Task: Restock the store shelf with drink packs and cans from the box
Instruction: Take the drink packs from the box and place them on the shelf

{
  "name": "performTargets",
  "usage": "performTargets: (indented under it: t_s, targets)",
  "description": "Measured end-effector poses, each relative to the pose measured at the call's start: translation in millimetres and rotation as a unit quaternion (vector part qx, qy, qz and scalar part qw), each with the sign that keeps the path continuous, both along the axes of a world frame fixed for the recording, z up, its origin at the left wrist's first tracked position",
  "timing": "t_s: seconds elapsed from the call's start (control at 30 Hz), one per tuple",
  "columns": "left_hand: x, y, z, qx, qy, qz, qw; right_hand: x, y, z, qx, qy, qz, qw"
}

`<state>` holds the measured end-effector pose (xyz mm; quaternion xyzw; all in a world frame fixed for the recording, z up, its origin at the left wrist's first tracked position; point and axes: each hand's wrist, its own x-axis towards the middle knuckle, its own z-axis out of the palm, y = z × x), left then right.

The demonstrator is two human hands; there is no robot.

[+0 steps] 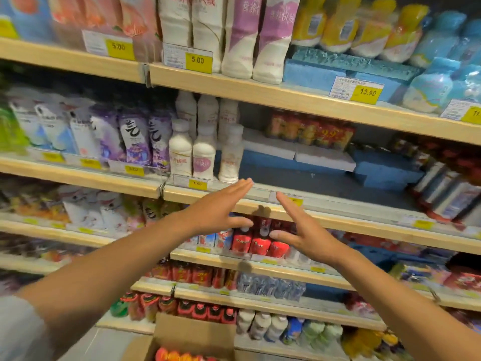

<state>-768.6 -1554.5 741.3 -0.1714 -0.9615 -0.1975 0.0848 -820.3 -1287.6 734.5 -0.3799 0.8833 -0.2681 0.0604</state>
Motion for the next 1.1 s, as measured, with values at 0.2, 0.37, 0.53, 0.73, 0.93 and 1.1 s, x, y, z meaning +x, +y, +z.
performTargets:
  t_s: [0.2,0.37,0.53,0.73,0.93,1.1]
  targets:
    - [50.5,-22.5,-90.8,0.016,-0.096,0.055,0.994,7.1,-18.2,-72.3,0.015,-0.073,0.070,0.995]
    - [88.7,-37.3,-168.3,0.038,-0.182,0.081,0.979,27.5,-28.5,-143.8,0.050,-0.148,0.101,0.983]
    - [115.7,-57.7,-235.5,0.039,-0.215,0.088,0.972,54.1,-37.5,-224.8,0.094,-0.202,0.079,0.972]
    - [138.2,-85.9,-315.4,0.024,-0.306,0.092,0.947,83.8,-54.6,-319.3,0.154,-0.254,0.035,0.954]
    - [160.0,-101.5,-387.6,0.002,-0.371,0.108,0.922,111.9,-67.9,-401.1,0.199,-0.250,-0.001,0.948]
    - [185.4,-103.0,-468.6,-0.040,-0.397,0.125,0.908,124.5,-63.8,-474.5,0.239,-0.251,-0.044,0.937]
